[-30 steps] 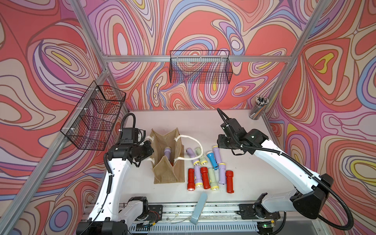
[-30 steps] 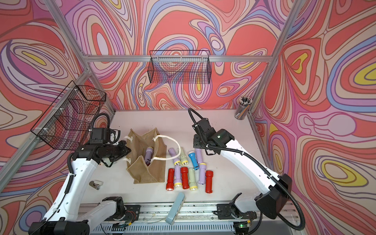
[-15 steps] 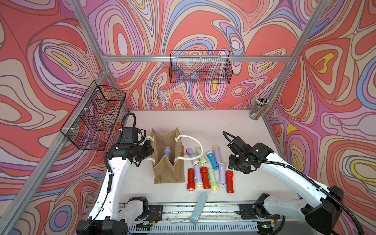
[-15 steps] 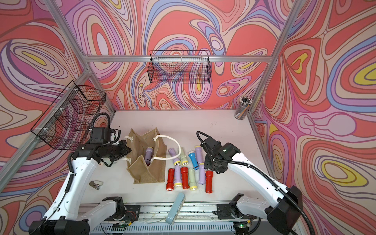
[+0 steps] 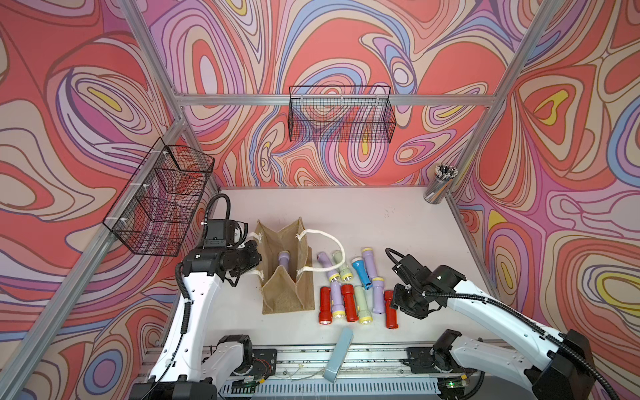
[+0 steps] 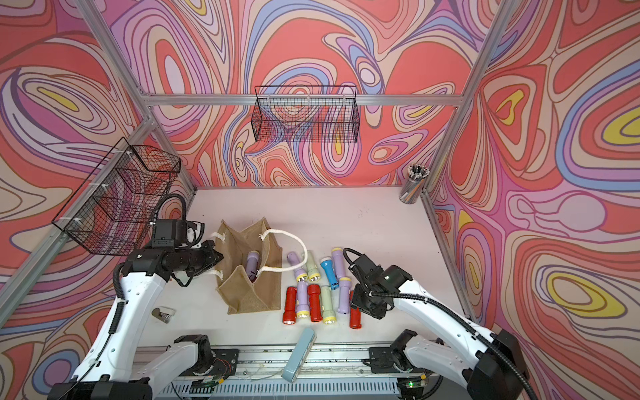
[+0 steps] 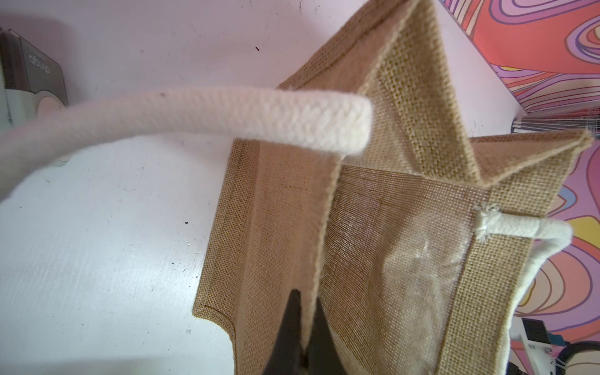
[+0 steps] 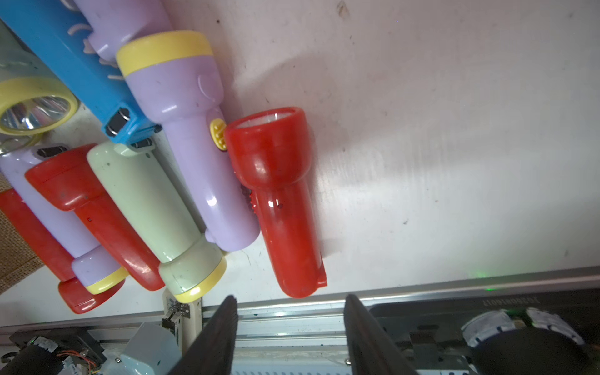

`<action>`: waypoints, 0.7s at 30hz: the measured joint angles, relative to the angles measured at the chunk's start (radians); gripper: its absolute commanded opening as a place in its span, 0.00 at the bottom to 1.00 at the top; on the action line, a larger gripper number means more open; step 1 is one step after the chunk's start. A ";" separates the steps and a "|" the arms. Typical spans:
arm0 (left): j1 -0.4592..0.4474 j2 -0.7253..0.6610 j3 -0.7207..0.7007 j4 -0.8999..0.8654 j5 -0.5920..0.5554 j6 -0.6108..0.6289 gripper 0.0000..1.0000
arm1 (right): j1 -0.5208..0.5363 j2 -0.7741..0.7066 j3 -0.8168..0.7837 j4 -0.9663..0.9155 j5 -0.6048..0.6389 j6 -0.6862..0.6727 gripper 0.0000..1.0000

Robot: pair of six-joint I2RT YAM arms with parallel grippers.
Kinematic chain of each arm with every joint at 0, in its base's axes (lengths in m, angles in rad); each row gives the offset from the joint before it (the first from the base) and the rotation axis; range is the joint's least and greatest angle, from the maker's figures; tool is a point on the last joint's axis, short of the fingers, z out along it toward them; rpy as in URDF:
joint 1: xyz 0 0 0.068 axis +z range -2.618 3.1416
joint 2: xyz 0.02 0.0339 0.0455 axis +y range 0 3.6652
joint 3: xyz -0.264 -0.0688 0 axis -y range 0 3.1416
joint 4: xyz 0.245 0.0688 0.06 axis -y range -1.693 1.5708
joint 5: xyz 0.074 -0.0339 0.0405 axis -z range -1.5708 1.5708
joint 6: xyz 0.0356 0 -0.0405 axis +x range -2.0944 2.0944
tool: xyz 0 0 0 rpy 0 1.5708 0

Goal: Put the flashlights into the tote bags
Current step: Pick up the flashlight from the center of the board.

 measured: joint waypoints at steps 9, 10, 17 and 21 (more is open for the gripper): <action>0.000 -0.001 0.000 0.000 0.000 -0.001 0.03 | 0.000 -0.011 -0.111 0.064 -0.035 0.031 0.51; 0.000 -0.001 0.000 0.000 0.001 -0.001 0.03 | 0.004 -0.011 -0.116 0.071 -0.038 0.033 0.51; 0.000 -0.001 0.000 0.003 0.008 -0.005 0.04 | 0.038 -0.010 -0.134 0.113 -0.042 0.050 0.51; 0.000 -0.001 0.000 0.003 0.012 -0.006 0.04 | 0.060 0.011 -0.150 0.140 -0.046 0.062 0.51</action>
